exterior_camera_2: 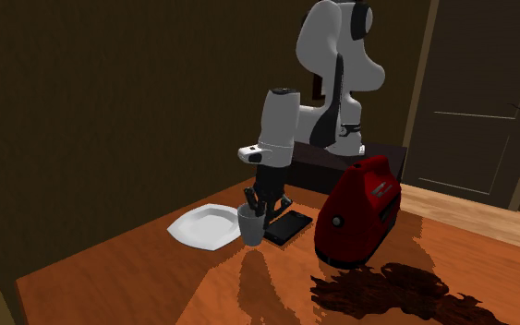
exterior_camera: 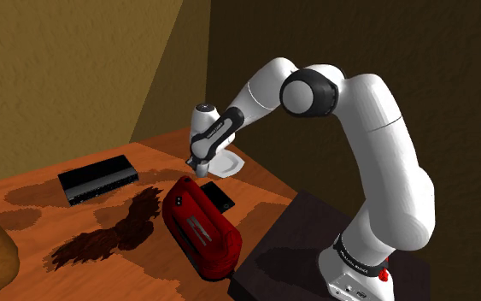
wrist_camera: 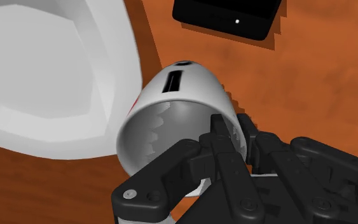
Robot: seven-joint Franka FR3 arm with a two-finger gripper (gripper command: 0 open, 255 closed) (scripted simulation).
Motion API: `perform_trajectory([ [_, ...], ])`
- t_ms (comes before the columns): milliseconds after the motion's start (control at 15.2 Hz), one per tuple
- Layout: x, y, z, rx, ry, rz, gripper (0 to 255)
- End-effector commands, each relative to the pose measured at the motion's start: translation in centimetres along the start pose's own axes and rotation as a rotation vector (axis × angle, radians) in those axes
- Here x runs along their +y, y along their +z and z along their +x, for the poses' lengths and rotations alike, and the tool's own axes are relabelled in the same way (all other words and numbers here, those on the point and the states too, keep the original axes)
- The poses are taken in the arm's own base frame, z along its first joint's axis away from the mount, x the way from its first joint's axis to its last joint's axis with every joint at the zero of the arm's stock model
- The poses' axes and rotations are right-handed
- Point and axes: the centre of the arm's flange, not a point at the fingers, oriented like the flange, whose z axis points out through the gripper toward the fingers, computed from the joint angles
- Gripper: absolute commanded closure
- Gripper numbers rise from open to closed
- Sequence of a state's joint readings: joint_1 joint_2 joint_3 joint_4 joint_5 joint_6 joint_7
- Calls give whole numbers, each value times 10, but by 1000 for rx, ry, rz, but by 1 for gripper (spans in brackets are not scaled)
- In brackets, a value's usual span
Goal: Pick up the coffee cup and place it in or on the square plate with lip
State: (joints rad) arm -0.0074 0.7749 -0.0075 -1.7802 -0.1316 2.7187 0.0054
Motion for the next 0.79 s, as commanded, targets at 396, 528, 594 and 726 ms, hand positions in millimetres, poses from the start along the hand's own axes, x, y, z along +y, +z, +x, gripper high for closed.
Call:
perform_trajectory([
  [396,3,-41,7,0,0,0,255],
  [528,3,-51,8,0,0,0,255],
  [594,4,-57,9,0,0,0,255],
  [726,5,-67,11,0,0,0,255],
])
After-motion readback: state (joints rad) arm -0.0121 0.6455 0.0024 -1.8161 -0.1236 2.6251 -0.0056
